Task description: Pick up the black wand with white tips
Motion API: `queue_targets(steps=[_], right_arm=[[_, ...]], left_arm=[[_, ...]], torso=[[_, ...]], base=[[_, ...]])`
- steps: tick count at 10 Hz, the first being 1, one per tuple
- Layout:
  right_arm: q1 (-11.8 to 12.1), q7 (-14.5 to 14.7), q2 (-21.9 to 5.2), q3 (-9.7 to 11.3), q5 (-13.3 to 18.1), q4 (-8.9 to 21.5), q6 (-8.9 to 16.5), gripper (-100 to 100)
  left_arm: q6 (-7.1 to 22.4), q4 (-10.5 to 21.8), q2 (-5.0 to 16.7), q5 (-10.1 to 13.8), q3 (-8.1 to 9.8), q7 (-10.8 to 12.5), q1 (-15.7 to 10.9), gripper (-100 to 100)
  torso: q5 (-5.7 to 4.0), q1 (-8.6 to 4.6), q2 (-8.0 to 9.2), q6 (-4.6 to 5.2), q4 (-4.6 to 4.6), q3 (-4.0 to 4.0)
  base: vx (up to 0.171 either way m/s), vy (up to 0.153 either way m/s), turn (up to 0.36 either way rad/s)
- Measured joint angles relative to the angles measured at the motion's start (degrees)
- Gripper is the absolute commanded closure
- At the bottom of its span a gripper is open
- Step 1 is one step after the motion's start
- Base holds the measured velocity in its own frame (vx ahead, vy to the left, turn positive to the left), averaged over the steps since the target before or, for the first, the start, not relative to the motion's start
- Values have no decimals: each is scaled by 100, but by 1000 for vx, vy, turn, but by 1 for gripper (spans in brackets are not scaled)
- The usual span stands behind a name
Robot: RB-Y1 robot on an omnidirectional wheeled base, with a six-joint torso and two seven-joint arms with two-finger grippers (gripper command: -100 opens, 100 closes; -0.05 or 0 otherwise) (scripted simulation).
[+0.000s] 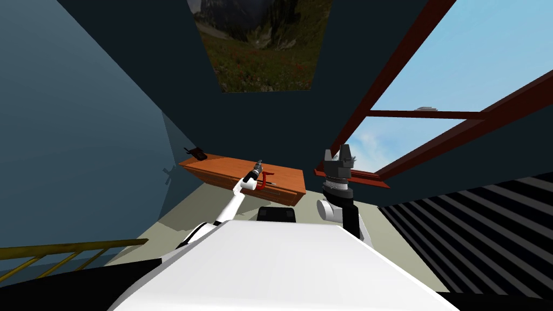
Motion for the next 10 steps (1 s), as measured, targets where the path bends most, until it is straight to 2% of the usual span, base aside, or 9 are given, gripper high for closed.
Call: queue_targets(steps=[2, 4, 5, 8, 9, 10], right_arm=[[0, 0, 0, 0, 0, 0, 0, 0], [0, 0, 0, 0, 0, 0, 0, 0], [0, 0, 0, 0, 0, 0, 0, 0], [0, 0, 0, 0, 0, 0, 0, 0], [0, 0, 0, 0, 0, 0, 0, 0], [0, 0, 0, 0, 0, 0, 0, 0]], left_arm=[[216, 385, -1, 91, -59, 28, -259, -100], [365, 599, 1, 133, -93, 41, -327, -100], [445, 795, -27, 168, -121, 42, -468, -100], [813, 1147, -65, 244, -181, 63, -678, -100], [851, 1211, -86, 231, -180, 62, -688, -100], [899, 1393, -97, 281, -220, 66, -809, -100]], torso=[[0, 0, 1, 0, 0, 0], [1, 3, 4, -3, 0, 2], [0, 1, 3, 0, 0, 1], [0, 1, 1, -3, 0, 1], [0, 3, 4, -3, 0, 2], [0, 2, 2, -1, 0, 1]], base=[[11, -6, -33], [6, -2, -20], [9, -2, -37], [12, -3, -25], [11, -1, -47], [12, -1, -36]])
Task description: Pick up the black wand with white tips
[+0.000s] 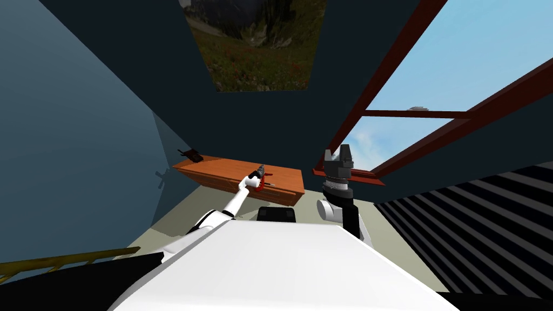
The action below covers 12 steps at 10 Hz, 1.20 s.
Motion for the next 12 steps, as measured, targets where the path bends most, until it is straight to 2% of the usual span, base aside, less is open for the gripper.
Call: queue_targets(steps=[3, 9, 11, 12], right_arm=[[0, 0, 0, 0, 0, 0, 0, 0], [0, 0, 0, 0, 0, 0, 0, 0], [0, 0, 0, 0, 0, 0, 0, 0], [0, 0, 0, 0, 0, 0, 0, 0]], left_arm=[[218, 585, -19, 119, -85, 20, -276, -100], [854, 1401, -87, 266, -216, 69, -663, -100], [990, 1752, -69, 416, -284, 42, -833, -100], [1127, 1820, -94, 385, -298, 70, -845, -100]], torso=[[0, -1, 0, -2, -1, -1], [0, 0, 0, -3, -1, -1], [0, 1, 1, -3, -1, 0], [0, 0, 0, -2, 0, 0]], base=[[15, -4, -51], [15, -2, -46], [14, 0, -43], [14, 1, -32]])
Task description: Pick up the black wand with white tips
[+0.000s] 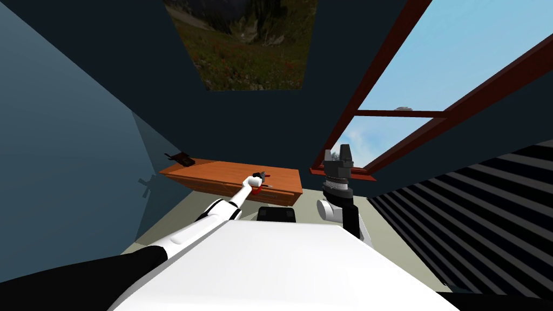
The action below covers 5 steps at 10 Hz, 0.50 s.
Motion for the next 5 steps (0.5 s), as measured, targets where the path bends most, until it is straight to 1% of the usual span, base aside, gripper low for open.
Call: queue_targets(steps=[1, 2, 3, 4, 5], right_arm=[[0, 0, 0, 0, 0, 0, 0, 0], [0, 0, 0, 0, 0, 0, 0, 0], [0, 0, 0, 0, 0, 0, 0, 0], [0, 0, 0, 0, 0, 0, 0, 0], [0, 0, 0, 0, 0, 0, 0, 0]], left_arm=[[70, 121, -11, 19, -17, 9, -34, -100], [135, 303, -25, 77, -45, -1, -141, -100], [195, 447, -1, 167, -63, -38, -210, -100], [266, 665, 2, 255, -86, -78, -306, -100], [375, 868, -51, 237, -113, -51, -372, -100]], torso=[[0, 1, 0, -1, 0, 0], [0, 0, -1, 0, 0, 0], [0, 1, 0, -2, 0, 0], [0, 1, -1, 0, 0, -1], [0, 1, -3, 0, -1, -2]], base=[[16, 0, -63], [13, 0, -31], [18, -1, -52], [26, 5, -90], [28, 3, -93]])
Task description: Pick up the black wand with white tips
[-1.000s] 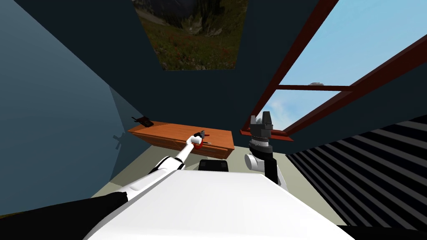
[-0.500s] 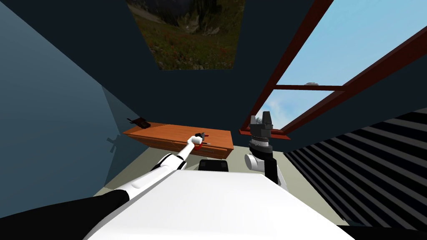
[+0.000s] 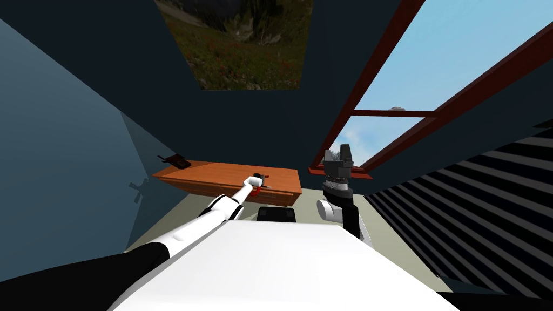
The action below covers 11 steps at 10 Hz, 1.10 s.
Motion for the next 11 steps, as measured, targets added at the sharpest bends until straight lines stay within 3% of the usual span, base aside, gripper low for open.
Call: queue_targets(steps=[4, 6, 7, 8, 9, 11], right_arm=[[0, 0, 0, 0, 0, 0, 0, 0], [0, 0, 0, 0, 0, 0, 0, 0], [0, 0, 0, 0, 0, 0, 0, 0], [0, 0, 0, 0, 0, 0, 0, 0], [0, 0, 0, 0, 0, 0, 0, 0], [1, 0, 0, 0, 0, 0, 0, 0]], left_arm=[[421, 838, -101, 165, -90, -25, -282, -100], [598, 1009, -148, 154, -135, 21, -313, -100], [601, 1292, -190, 215, -136, -16, -405, -100], [591, 1334, -195, 224, -136, -32, -416, 0], [592, 1328, -194, 223, -136, -30, -415, -100], [474, 1332, -215, 150, -74, -61, -270, -100]], torso=[[0, 0, 2, -1, 1, 1], [0, 0, 4, -2, 1, 2], [-1, -1, 3, -2, 1, 2], [-1, 0, 6, -3, 2, 3], [-1, 0, 8, -2, 2, 5], [-1, -1, -9, -2, -2, -5]], base=[[20, 1, -66], [16, 1, -58], [7, 1, -10], [0, 0, 0], [51, -1, -31], [56, -6, -15]])
